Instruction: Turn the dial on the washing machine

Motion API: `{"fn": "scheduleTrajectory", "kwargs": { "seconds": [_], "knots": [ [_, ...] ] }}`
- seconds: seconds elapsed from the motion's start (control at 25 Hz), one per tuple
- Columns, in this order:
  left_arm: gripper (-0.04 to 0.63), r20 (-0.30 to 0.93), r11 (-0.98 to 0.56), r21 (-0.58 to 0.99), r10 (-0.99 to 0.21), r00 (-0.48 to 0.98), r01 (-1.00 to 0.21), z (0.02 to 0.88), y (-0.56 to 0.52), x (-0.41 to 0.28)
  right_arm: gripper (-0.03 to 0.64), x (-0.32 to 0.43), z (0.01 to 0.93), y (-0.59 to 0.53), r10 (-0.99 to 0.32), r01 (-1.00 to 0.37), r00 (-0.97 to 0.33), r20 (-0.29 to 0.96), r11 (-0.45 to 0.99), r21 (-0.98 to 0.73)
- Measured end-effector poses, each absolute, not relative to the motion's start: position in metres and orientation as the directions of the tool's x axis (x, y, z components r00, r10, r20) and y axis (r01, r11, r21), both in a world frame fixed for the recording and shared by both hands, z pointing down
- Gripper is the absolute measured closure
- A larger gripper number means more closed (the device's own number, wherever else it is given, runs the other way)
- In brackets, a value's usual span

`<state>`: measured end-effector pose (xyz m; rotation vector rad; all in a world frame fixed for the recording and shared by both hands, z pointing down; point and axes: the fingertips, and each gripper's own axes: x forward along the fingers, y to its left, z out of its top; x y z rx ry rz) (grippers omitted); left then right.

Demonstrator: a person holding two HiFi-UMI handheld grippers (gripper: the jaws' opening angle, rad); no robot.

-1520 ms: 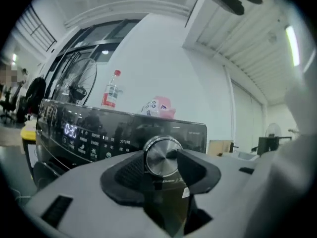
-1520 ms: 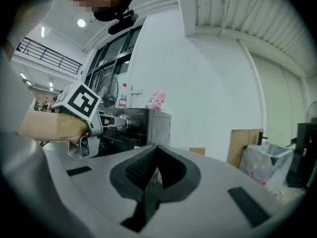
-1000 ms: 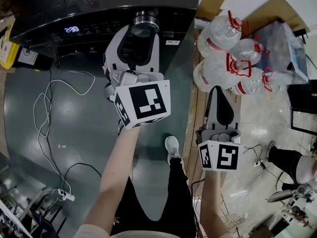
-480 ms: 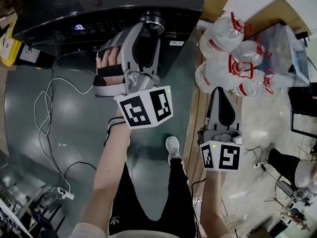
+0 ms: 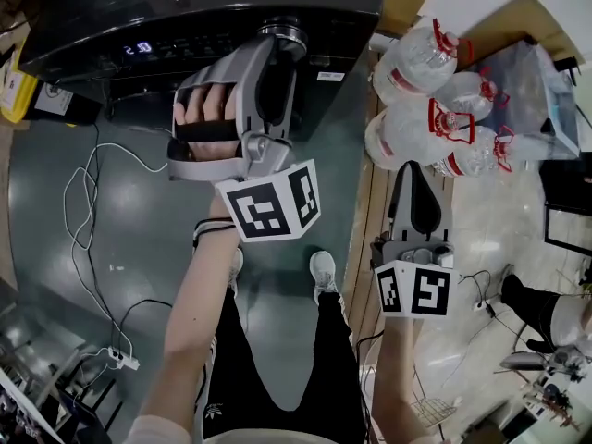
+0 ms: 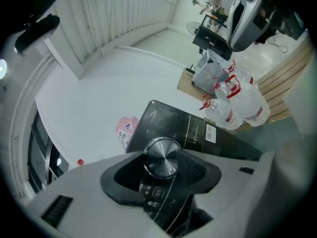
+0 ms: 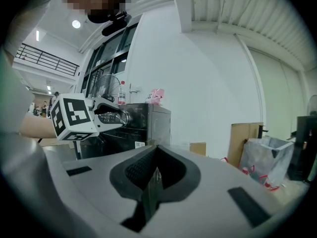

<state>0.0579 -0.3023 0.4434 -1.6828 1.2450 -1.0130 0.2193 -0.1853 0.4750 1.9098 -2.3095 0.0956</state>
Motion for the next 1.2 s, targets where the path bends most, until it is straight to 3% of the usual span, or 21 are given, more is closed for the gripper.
{"fn": "scheduleTrajectory", "kwargs": {
  "seconds": [0.16,0.2,0.52,0.64,0.76,0.84,1.0,1.2],
  "knots": [
    [0.383,0.121,-0.195,-0.913,-0.968,0.218,-0.359,0.44,-0.3,0.058,0.612,0.217,0.473,-0.185,-0.971,-0.98,-0.187,0.147,0.195,0.046],
    [0.354,0.115,-0.198,-0.903,-0.967,0.229,-0.381,0.437,-0.299,0.059,0.612,0.215,0.472,-0.185,-0.971,-0.978,-0.192,0.145,0.201,0.051],
    [0.345,0.082,-0.252,-0.689,-0.959,0.273,-0.679,0.364,-0.271,0.034,0.612,0.176,0.412,-0.195,-0.968,-0.957,-0.23,0.101,0.243,0.157],
    [0.398,0.018,-0.272,-0.545,-0.949,0.313,-0.793,0.308,-0.263,0.005,0.612,0.155,0.355,-0.203,-0.968,-0.942,-0.249,0.044,0.252,0.221],
    [0.471,-0.053,-0.279,-0.215,-0.953,0.297,-0.936,0.259,-0.255,-0.037,0.612,0.137,0.304,-0.205,-0.969,-0.94,-0.248,0.003,0.242,0.242],
    [0.506,-0.091,-0.275,-0.05,-0.956,0.278,-0.96,0.23,-0.247,-0.067,0.612,0.124,0.273,-0.201,-0.97,-0.94,-0.243,-0.025,0.229,0.254],
    [0.566,-0.139,-0.289,-0.092,-0.944,0.3,-0.953,0.181,-0.202,-0.095,0.612,0.097,0.224,-0.167,-0.971,-0.942,-0.238,-0.034,0.222,0.251],
    [0.589,-0.167,-0.332,-0.089,-0.925,0.342,-0.939,0.147,-0.151,-0.112,0.612,0.076,0.179,-0.137,-0.971,-0.951,-0.225,-0.076,0.202,0.234]
  ]
}}
